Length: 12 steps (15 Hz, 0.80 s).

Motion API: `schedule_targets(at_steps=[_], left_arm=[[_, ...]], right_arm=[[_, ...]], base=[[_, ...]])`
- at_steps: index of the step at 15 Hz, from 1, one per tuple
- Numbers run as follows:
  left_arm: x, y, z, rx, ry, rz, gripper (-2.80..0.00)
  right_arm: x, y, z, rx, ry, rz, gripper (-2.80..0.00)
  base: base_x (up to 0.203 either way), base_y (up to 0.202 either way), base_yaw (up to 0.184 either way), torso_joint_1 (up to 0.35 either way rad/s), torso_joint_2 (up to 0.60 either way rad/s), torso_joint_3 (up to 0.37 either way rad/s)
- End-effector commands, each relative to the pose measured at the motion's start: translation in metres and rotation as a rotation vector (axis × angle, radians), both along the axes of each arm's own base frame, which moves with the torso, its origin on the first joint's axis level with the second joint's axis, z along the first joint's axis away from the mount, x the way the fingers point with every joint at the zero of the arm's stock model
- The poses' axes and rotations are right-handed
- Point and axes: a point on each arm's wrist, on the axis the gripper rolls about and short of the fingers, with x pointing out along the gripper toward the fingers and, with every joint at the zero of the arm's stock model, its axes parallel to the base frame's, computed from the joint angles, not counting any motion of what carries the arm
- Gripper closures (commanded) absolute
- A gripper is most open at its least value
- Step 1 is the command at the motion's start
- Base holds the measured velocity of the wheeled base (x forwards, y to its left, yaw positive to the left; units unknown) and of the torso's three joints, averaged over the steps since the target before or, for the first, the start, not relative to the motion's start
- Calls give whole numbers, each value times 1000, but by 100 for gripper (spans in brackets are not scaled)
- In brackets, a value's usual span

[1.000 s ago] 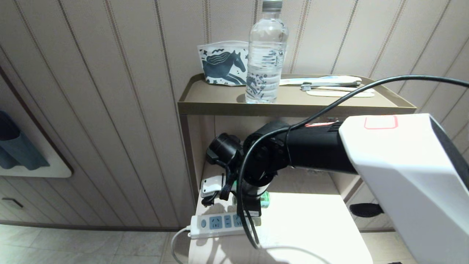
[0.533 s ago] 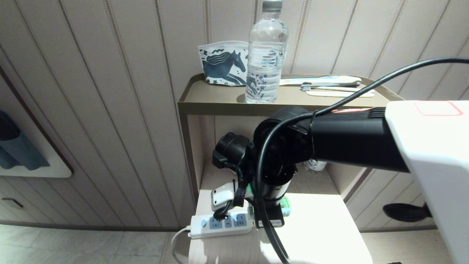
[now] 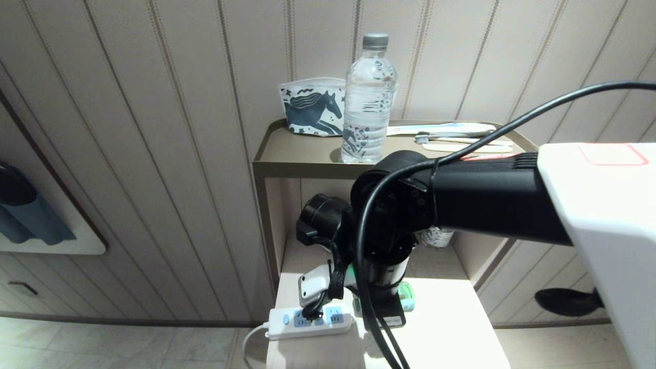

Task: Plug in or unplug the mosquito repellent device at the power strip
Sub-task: Insert the plug into the socket

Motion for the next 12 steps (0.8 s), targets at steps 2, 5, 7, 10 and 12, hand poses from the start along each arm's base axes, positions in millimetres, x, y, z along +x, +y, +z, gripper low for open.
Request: schedule_targets(at_steps=[2, 5, 7, 10, 12], left_arm=[[0, 0, 0, 0, 0, 0, 0], [0, 0, 0, 0, 0, 0, 0], [0, 0, 0, 0, 0, 0, 0], [0, 0, 0, 0, 0, 0, 0], [0, 0, 0, 0, 0, 0, 0]], right_arm=[[0, 16, -28, -57, 40, 16, 0], [2, 23, -45, -67, 63, -12, 0], [7, 30, -54, -38, 44, -34, 0], [12, 36, -55, 22, -8, -67, 0], [12, 35, -48, 32, -25, -63, 0]], base=[[0, 0, 0, 11, -18, -11], [0, 0, 0, 0, 0, 0], [0, 0, 0, 0, 0, 0], [0, 0, 0, 0, 0, 0], [0, 0, 0, 0, 0, 0]])
